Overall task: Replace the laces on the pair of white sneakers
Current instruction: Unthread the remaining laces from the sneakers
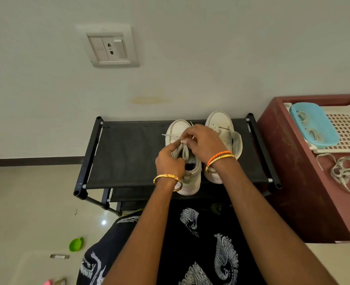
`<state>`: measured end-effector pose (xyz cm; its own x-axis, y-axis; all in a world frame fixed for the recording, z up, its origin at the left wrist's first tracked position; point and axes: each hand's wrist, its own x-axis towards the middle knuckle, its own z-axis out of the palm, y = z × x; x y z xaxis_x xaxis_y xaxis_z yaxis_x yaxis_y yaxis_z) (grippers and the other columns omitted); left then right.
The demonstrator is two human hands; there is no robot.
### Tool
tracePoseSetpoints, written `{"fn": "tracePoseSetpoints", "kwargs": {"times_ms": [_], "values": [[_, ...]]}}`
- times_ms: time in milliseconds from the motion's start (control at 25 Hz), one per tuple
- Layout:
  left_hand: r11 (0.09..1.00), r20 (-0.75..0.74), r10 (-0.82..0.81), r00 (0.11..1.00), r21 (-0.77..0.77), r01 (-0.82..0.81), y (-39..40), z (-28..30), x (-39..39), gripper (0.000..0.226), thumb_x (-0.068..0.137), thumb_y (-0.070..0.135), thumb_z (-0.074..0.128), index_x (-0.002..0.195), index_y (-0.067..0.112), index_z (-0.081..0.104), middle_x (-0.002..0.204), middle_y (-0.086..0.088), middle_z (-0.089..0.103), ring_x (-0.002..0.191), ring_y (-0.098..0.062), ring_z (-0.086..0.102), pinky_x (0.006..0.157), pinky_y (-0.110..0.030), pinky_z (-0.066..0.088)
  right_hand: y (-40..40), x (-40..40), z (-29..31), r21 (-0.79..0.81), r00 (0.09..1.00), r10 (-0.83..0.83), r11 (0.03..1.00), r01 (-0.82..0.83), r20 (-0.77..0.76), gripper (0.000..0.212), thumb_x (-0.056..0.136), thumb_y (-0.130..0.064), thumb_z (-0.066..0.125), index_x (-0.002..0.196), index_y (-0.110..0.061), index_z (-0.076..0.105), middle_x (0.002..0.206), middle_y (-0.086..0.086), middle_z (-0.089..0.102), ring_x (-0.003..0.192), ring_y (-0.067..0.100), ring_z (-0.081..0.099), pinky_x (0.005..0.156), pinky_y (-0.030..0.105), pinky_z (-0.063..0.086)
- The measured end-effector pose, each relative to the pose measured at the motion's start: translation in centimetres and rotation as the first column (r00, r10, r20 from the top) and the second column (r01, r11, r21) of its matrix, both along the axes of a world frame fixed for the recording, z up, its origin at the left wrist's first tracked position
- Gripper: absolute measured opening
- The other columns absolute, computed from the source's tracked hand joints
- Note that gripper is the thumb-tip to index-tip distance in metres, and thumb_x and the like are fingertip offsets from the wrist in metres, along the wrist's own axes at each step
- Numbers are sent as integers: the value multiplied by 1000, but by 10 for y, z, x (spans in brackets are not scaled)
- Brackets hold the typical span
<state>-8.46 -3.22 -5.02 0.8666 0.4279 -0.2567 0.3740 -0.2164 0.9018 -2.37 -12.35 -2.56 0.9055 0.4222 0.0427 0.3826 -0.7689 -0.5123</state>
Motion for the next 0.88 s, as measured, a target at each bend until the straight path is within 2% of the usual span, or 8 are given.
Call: {"fn": "tracePoseSetpoints", "kwargs": {"times_ms": [80,200,320,440,560,680,800,880], "values": [[1000,-5,-15,1000,21,15,1,-1,2,55,80,-10,51,127,18,59,115,-6,65,100,-23,62,84,-30,53,-2,7,2,-12,998,-41,999,41,-54,11,91,-16,55,90,-15,66,98,4,64,96,23,56,93,46,44],[999,-2,5,1000,35,-5,0,-1,2,52,80,-8,53,123,20,61,111,-6,67,93,-24,63,77,-30,55,0,5,-2,21,978,-87,995,93,-188,9,91,-18,55,91,-14,64,98,4,66,95,23,59,96,45,43],[998,3,44,999,38,-44,-3,3,2,46,82,-6,52,121,16,63,108,-2,64,89,-16,59,76,-26,49,2,-1,18,262,920,-116,938,225,-374,13,93,-13,54,95,-8,66,89,4,64,87,17,59,83,31,47],[996,-23,76,997,42,-75,-5,6,2,41,83,-3,54,117,15,64,109,1,61,88,-16,57,77,-27,48,-6,-1,66,625,818,-14,637,451,-575,20,95,-9,50,80,-12,62,71,0,54,67,9,50,64,23,44],[996,-37,81,996,41,-79,-5,3,3,46,82,-4,52,121,18,62,117,-1,61,89,-12,54,77,-26,48,-12,-7,81,702,730,127,422,573,-672,23,96,-7,48,76,-11,59,66,2,55,65,12,49,65,25,44],[997,-12,61,998,48,-60,-2,3,2,44,83,-4,53,120,17,63,114,1,61,95,-13,57,78,-20,45,-9,-12,72,710,666,249,283,645,-703,23,96,-9,47,75,-11,56,56,-3,60,61,11,55,63,24,48],[999,46,-22,999,40,20,4,9,4,28,85,5,56,109,12,68,88,9,59,77,-5,55,65,-12,40,-11,-5,64,695,665,204,252,674,-719,22,98,-7,44,79,-13,53,60,-2,58,51,8,57,53,21,50],[1000,38,-7,999,-20,8,7,12,9,25,87,14,59,112,13,64,92,6,58,81,-6,54,67,-14,41,-14,1,56,659,691,36,341,671,-722,22,97,-5,45,78,-14,53,64,1,56,48,9,53,49,21,47]]}}
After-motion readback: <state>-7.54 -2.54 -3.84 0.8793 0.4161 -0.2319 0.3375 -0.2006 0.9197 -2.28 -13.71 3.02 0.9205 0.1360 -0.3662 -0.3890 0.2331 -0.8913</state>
